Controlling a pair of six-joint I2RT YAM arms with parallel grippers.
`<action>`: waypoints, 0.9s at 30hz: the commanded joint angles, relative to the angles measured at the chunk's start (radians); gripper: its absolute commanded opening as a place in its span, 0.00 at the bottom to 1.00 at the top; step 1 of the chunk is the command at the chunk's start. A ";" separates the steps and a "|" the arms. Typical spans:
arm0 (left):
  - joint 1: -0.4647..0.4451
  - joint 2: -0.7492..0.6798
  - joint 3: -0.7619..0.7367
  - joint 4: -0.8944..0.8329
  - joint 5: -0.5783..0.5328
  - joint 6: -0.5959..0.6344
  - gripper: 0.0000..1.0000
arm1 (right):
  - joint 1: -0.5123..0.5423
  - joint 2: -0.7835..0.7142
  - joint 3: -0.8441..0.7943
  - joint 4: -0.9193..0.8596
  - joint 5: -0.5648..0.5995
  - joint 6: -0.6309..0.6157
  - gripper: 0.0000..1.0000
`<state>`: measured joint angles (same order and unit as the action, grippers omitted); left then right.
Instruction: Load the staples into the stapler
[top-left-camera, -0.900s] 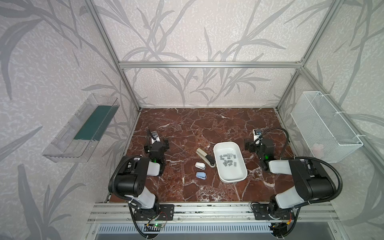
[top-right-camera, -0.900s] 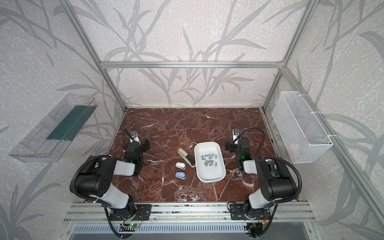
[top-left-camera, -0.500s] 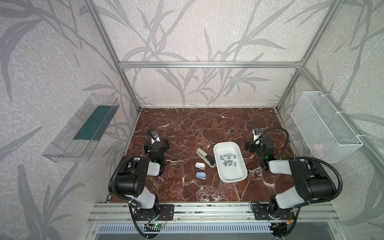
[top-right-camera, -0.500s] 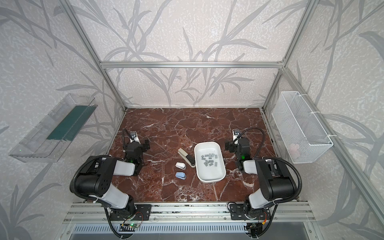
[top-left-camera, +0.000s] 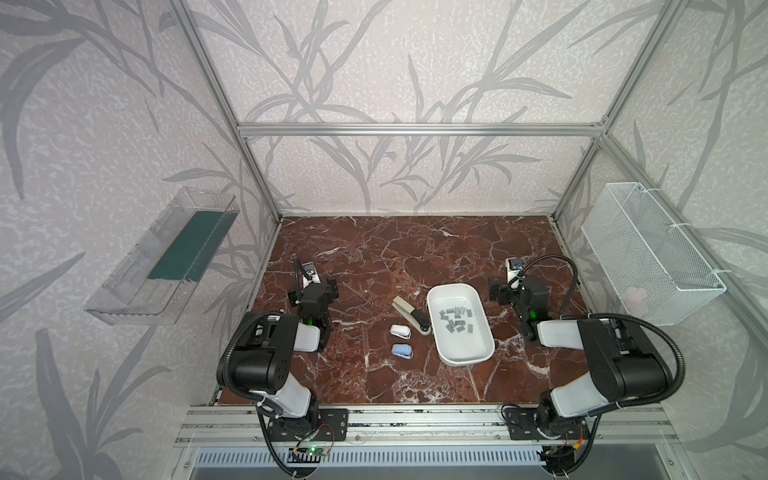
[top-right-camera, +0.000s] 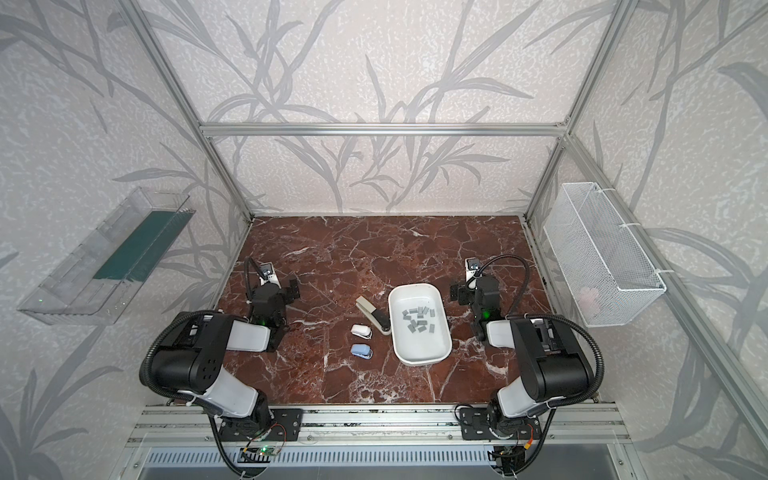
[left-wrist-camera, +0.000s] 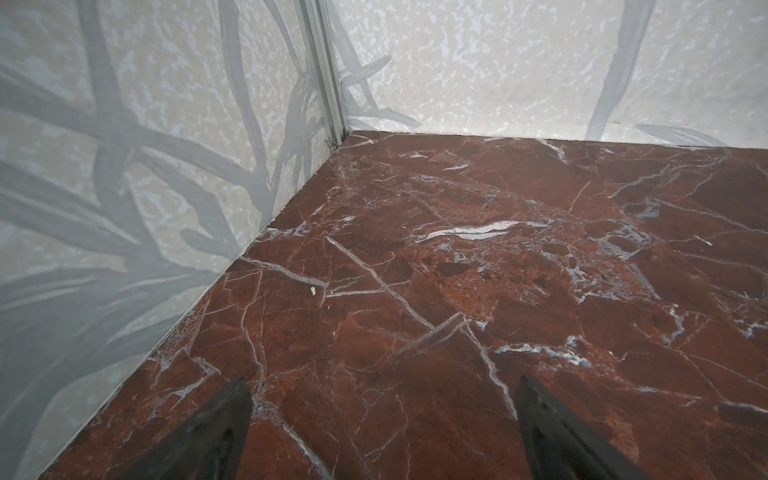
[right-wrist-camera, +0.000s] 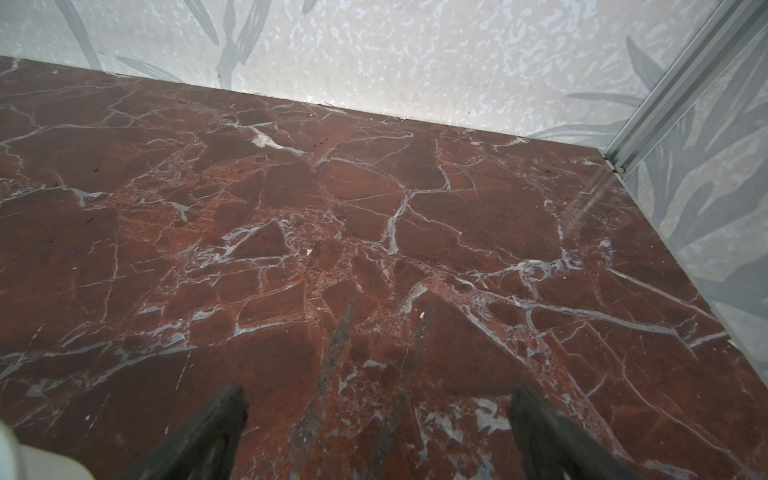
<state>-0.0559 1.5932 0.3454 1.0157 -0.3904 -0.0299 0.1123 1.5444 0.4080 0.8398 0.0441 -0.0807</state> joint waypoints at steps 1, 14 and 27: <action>0.005 -0.010 0.010 0.007 0.001 -0.008 0.99 | 0.004 -0.004 -0.008 0.015 0.005 -0.011 0.99; 0.003 -0.014 0.003 0.025 -0.001 -0.001 0.99 | 0.004 -0.004 -0.008 0.016 0.009 -0.008 0.99; -0.104 -0.700 0.220 -0.817 0.308 -0.202 0.99 | 0.104 -0.579 0.267 -0.833 0.143 0.303 0.99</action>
<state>-0.1623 0.9733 0.5030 0.4946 -0.3000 -0.1230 0.2195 1.0733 0.5861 0.3038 0.2153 0.0479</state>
